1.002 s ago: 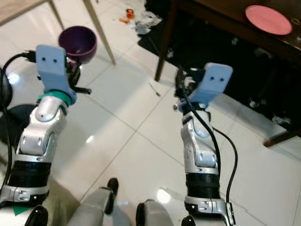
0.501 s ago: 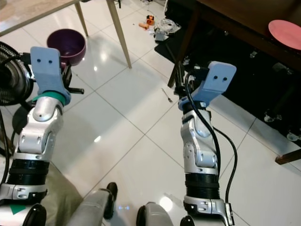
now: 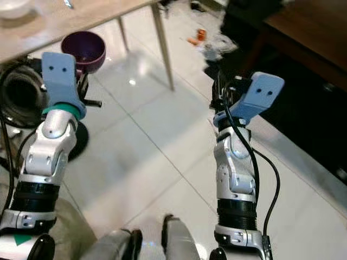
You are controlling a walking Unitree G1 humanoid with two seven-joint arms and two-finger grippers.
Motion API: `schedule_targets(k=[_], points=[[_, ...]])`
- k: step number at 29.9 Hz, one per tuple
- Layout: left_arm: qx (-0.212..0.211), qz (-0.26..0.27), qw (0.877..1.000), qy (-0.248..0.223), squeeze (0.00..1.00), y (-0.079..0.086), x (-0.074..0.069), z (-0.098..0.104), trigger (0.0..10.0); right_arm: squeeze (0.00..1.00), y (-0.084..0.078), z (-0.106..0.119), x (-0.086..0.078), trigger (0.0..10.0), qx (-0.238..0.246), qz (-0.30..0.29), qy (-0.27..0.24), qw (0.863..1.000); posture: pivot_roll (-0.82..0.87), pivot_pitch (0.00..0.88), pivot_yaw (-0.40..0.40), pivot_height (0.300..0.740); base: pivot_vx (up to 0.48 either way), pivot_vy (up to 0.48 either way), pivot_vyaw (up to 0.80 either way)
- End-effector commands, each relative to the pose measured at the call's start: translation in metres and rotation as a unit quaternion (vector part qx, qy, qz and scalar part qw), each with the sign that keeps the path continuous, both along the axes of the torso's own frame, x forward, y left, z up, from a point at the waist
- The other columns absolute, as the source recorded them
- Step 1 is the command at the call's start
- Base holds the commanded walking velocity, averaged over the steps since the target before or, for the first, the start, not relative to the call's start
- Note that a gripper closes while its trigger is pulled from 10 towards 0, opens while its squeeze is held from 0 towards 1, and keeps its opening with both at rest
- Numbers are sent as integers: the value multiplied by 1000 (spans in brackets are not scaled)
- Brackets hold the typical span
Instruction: Setting the table
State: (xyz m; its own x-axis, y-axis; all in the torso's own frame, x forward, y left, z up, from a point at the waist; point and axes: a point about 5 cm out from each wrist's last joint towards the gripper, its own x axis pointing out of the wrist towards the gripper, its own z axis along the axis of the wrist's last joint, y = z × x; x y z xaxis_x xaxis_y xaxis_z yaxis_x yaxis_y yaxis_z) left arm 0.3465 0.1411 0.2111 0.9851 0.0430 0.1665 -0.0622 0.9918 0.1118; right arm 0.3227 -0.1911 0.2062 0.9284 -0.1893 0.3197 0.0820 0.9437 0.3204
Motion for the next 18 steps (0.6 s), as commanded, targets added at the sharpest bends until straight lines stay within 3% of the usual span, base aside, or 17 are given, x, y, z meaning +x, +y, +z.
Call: schedule_targets(k=[1,11,18], points=[[3,5,1000,7,0,2,0,-5,10000,0,-10,1,-2,10000,27,-19,-9,999,118,121,29,740,469,0,0],[4,3,1000,6,0,2,0,-4,10000,0,-25,2,-3,10000,82,-43,-16,996,125,125,33,740,469,0,0],[10,2,1000,4,0,2,0,-3,10000,0,-31,3,-3,10000,88,-61,-17,994,127,126,34,740,469,0,0]])
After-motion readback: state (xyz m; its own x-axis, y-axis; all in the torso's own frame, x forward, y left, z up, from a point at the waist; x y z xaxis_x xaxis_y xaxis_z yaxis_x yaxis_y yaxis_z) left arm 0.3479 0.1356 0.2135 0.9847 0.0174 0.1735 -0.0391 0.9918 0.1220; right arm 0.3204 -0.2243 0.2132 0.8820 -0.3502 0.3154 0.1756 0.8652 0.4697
